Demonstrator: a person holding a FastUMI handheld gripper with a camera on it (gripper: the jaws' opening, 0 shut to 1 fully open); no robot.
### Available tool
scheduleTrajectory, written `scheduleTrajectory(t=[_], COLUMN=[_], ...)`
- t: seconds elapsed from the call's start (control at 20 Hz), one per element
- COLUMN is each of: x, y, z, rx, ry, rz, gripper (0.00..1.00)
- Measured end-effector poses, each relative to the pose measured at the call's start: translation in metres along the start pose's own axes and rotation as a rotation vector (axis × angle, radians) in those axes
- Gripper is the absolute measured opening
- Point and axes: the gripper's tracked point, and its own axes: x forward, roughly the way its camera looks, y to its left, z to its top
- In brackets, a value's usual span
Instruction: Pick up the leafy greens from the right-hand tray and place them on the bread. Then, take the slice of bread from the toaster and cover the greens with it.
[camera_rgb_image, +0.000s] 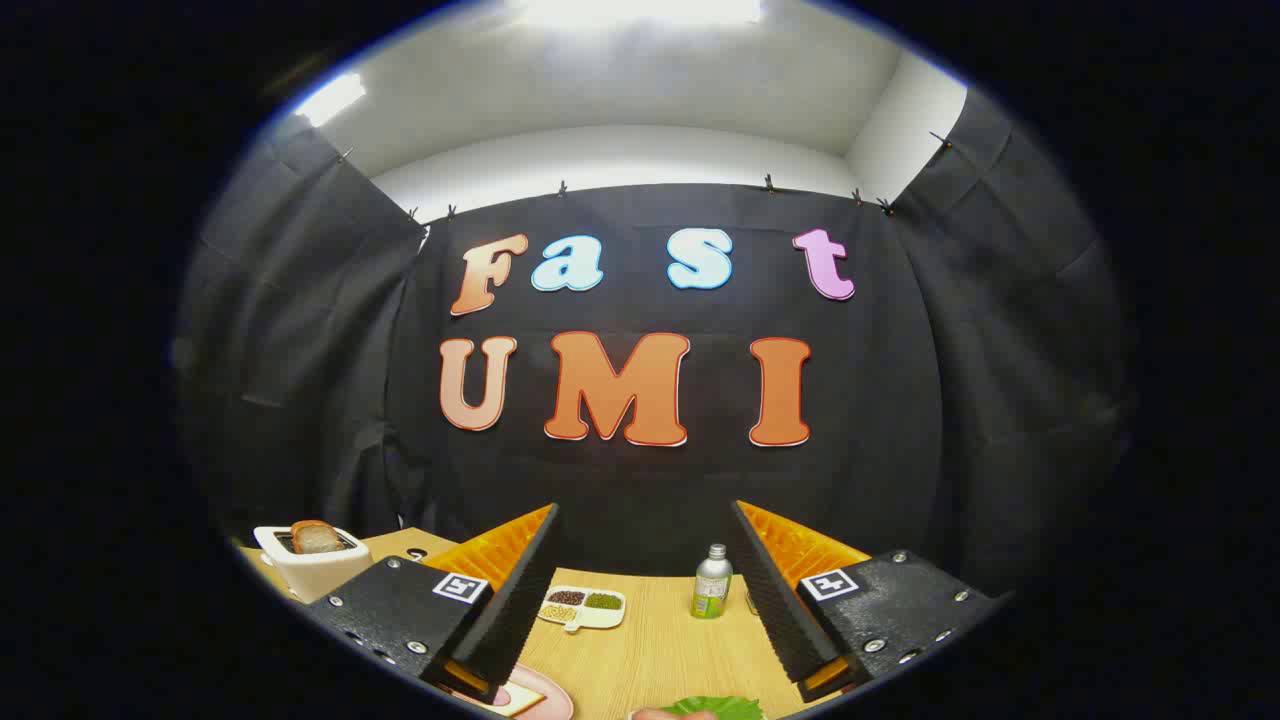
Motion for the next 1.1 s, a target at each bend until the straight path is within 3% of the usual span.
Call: scheduleTrajectory(t=[1.1], x=[-0.004], y=[-0.006], z=[-0.014], rx=[-0.025], ry=[0.05], rz=[0.02], gripper=[0.98])
